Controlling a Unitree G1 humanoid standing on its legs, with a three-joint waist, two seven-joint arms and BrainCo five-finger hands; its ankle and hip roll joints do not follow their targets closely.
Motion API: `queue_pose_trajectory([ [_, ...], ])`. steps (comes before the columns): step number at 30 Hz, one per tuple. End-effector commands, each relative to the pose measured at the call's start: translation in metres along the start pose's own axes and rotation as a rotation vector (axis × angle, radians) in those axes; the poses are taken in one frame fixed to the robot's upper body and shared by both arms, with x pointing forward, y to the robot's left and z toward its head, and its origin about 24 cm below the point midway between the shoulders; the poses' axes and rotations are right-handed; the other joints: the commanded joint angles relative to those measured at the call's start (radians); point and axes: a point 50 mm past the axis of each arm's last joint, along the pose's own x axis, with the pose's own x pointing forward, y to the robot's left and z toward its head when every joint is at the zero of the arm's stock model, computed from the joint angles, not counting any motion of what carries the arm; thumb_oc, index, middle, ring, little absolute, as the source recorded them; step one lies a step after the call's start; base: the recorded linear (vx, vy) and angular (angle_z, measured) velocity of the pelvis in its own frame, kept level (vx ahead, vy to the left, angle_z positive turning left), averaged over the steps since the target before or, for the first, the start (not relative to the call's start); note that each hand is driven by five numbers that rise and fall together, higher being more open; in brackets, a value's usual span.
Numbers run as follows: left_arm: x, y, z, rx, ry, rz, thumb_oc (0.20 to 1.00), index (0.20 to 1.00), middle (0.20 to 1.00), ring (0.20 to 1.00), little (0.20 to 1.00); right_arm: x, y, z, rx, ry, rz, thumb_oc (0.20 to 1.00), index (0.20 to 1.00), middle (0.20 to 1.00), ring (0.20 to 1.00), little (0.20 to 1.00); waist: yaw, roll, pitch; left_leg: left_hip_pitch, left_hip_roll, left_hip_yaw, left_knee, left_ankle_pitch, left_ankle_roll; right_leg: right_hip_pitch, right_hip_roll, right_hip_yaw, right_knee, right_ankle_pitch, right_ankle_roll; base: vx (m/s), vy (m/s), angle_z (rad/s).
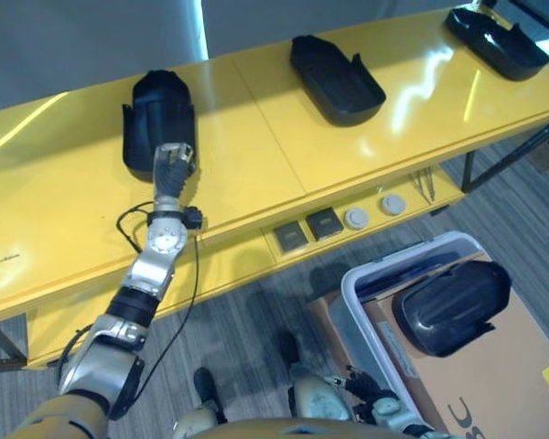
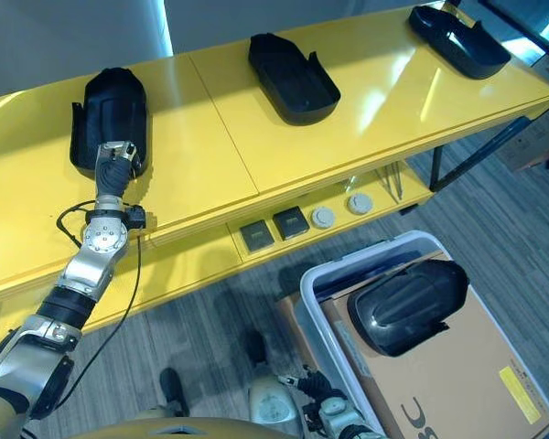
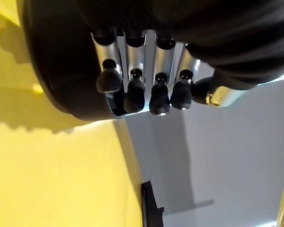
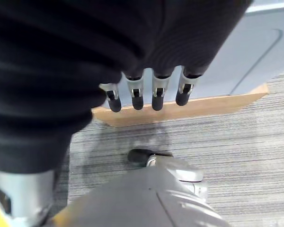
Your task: Move parts from the plastic box to the shelf.
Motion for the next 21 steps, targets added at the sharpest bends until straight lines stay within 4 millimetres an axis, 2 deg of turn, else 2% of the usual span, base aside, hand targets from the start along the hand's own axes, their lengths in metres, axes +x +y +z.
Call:
queue_pose_trajectory([
  [1,-0.004,0.007,0.025,-0.146,-0.12,0.0,0.2,0.2,0.2,0.2,0.2,-0.003,0.002,-0.016,-0.023,0.06,-0.003,1.0,1.0,1.0,1.0,1.0,0.028,0.014,0.001,0.001,0.05,-0.038,-0.005,0.019,-0.031,0.068,-0.037,-0.023,-0.002,-0.03,0.055,0.04,0.007,0.01],
  [3,-0.014,0.004,0.029,-0.173,-0.14,-0.05,0.2,0.2,0.2,0.2,0.2,-0.003,0.002,-0.018,-0.014,0.068,0.0,1.0,1.0,1.0,1.0,1.0,0.034,0.012,-0.007,0.022,0.049,-0.041,-0.005,0.01,-0.028,0.094,-0.04,-0.031,0.0,-0.037,0.056,0.04,0.02,0.03],
  [4,-0.019,0.001,0.032,-0.189,-0.153,-0.087,0.31,0.31,0.31,0.31,0.31,-0.004,0.001,-0.02,-0.008,0.073,-0.001,1.0,1.0,1.0,1.0,1.0,0.036,0.011,-0.013,0.033,0.048,-0.043,-0.005,0.006,-0.025,0.104,-0.04,-0.036,0.004,-0.042,0.056,0.05,0.042,0.05],
  [5,-0.025,0.001,0.036,-0.19,-0.172,-0.124,0.815,0.815,0.815,0.815,0.815,-0.004,0.0,-0.022,0.006,0.078,-0.002,1.0,1.0,1.0,1.0,1.0,0.039,0.008,-0.02,0.049,0.046,-0.049,-0.005,-0.002,-0.022,0.117,-0.042,-0.041,0.014,-0.048,0.055,0.06,0.047,0.12],
  [6,-0.032,0.0,0.035,-0.194,-0.169,-0.158,1.0,1.0,1.0,1.0,1.0,-0.005,0.0,-0.025,0.022,0.084,-0.001,1.0,1.0,1.0,1.0,1.0,0.04,0.005,-0.026,0.065,0.042,-0.057,-0.005,-0.009,-0.019,0.132,-0.045,-0.045,0.029,-0.059,0.055,0.06,0.054,0.2],
  [9,-0.048,-0.003,0.035,-0.188,-0.167,-0.237,1.0,1.0,1.0,1.0,1.0,-0.008,0.001,-0.035,0.081,0.111,-0.005,1.0,1.0,1.0,1.0,1.0,0.041,-0.006,-0.041,0.098,0.034,-0.062,-0.005,-0.027,-0.007,0.153,-0.054,-0.049,0.061,-0.071,0.061,0.01,0.096,0.24],
  [12,-0.06,-0.006,0.031,-0.134,-0.161,-0.297,1.0,1.0,1.0,1.0,1.0,-0.012,0.002,-0.046,0.161,0.143,-0.021,1.0,1.0,1.0,1.0,1.0,0.036,-0.023,-0.046,0.12,0.009,-0.053,-0.005,-0.049,0.015,0.153,-0.071,-0.039,0.093,-0.061,0.088,-0.04,0.154,0.06],
  [15,-0.068,-0.011,0.019,-0.08,-0.119,-0.33,1.0,1.0,1.0,1.0,1.0,-0.015,0.004,-0.056,0.218,0.176,-0.036,1.0,1.0,1.0,1.0,1.0,0.021,-0.042,-0.044,0.121,-0.019,-0.034,-0.005,-0.064,0.033,0.125,-0.093,-0.01,0.102,0.004,0.13,-0.1,0.179,-0.05],
  [18,-0.071,-0.006,0.01,-0.011,-0.096,-0.322,1.0,1.0,1.0,1.0,1.0,-0.014,0.0,-0.052,0.283,0.165,-0.078,1.0,1.0,1.0,1.0,1.0,0.007,-0.052,-0.033,0.105,-0.032,0.004,-0.005,-0.078,0.04,0.067,-0.108,0.019,0.077,0.106,0.163,-0.17,0.143,-0.3],
  [19,-0.07,-0.004,0.012,0.007,-0.107,-0.32,1.0,1.0,1.0,1.0,1.0,-0.013,0.0,-0.048,0.287,0.153,-0.081,1.0,1.0,1.0,1.0,1.0,0.011,-0.052,-0.029,0.099,-0.025,0.024,-0.005,-0.074,0.04,0.04,-0.106,-0.008,0.078,0.118,0.161,-0.18,0.086,-0.44],
  [20,-0.068,-0.001,0.011,0.028,-0.112,-0.317,1.0,1.0,1.0,1.0,1.0,-0.012,0.003,-0.045,0.288,0.144,-0.075,1.0,1.0,1.0,1.0,1.0,0.021,-0.051,-0.028,0.094,-0.018,0.044,-0.005,-0.07,0.041,0.028,-0.107,-0.065,0.09,0.105,0.153,-0.15,0.103,-0.62],
  [21,-0.067,0.002,0.011,0.059,-0.114,-0.316,1.0,1.0,1.0,1.0,1.0,-0.012,0.002,-0.047,0.283,0.149,-0.08,1.0,1.0,1.0,1.0,1.0,0.036,-0.045,-0.028,0.098,-0.009,0.074,-0.005,-0.066,0.043,0.028,-0.128,-0.162,0.115,0.079,0.137,-0.08,0.079,-0.96],
])
